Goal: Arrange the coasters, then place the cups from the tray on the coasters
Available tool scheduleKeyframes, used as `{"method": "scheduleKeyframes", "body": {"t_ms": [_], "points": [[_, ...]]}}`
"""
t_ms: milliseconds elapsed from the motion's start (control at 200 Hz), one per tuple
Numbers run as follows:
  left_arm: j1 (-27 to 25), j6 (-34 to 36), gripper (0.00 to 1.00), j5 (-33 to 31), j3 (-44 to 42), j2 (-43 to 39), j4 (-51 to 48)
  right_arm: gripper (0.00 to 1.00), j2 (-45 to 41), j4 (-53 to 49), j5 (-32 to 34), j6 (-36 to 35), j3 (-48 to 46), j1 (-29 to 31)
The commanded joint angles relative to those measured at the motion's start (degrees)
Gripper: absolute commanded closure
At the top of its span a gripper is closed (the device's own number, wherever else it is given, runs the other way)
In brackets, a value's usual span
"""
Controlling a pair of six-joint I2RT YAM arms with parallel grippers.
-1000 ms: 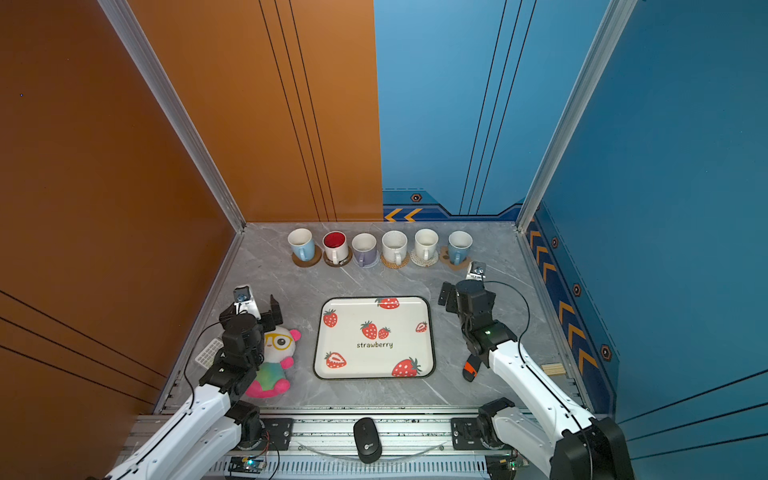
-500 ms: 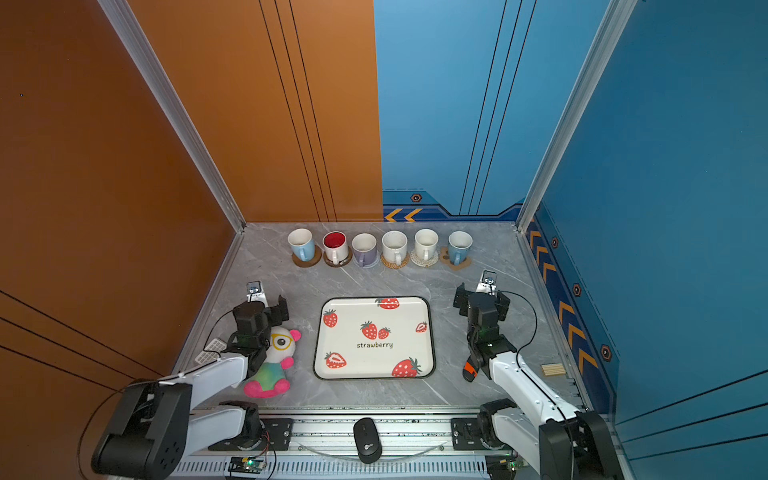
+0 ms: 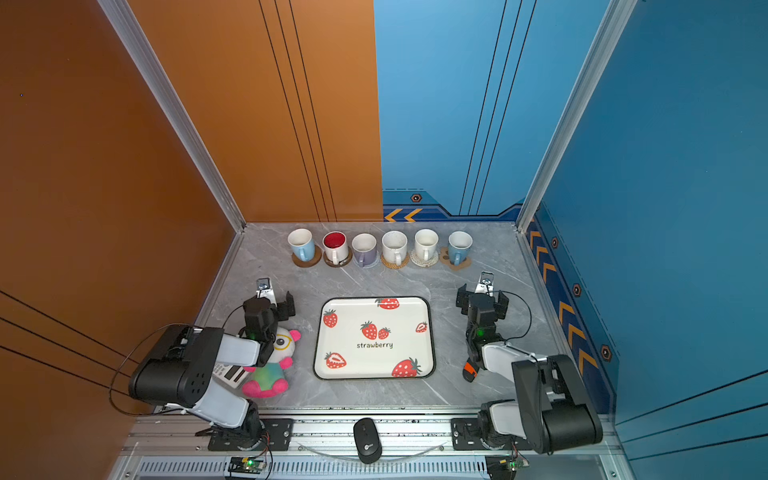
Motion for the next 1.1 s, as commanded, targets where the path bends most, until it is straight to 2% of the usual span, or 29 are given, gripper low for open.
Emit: {"method": "scheduleKeyframes", "body": {"t_ms": [0, 85, 165, 230, 446, 1092], "points": [[0.38, 1.35, 0.02, 2.50, 0.78, -0.11, 2.61, 0.00, 5.70, 10.94, -2.93, -2.66, -0.81, -0.61], [0.61, 0.83, 0.02, 1.29, 1.21, 0.14, 2.09, 0.00, 6.41, 10.55, -7.08, -0.69, -1.18, -2.88], [1.31, -0.35, 0.02, 0.87, 2.24, -0.02, -0.10, 0.00, 9.87, 16.58, -12.19, -0.52, -1.84, -4.80], [1.68, -0.61, 0.02, 1.12, 2.69, -0.23, -1.50, 0.00, 8.16, 8.43, -16.20, -0.10, 0.66, -6.29], [1.60, -0.68, 0.02, 1.16, 2.70, -0.18, -1.55, 0.00, 8.98, 7.81, -13.87, 1.27, 1.78, -6.56], [1.51, -0.50, 0.02, 0.95, 2.72, -0.22, -1.48, 0.00, 8.93, 7.03, -13.16, 0.72, 2.26, -6.01]]}}
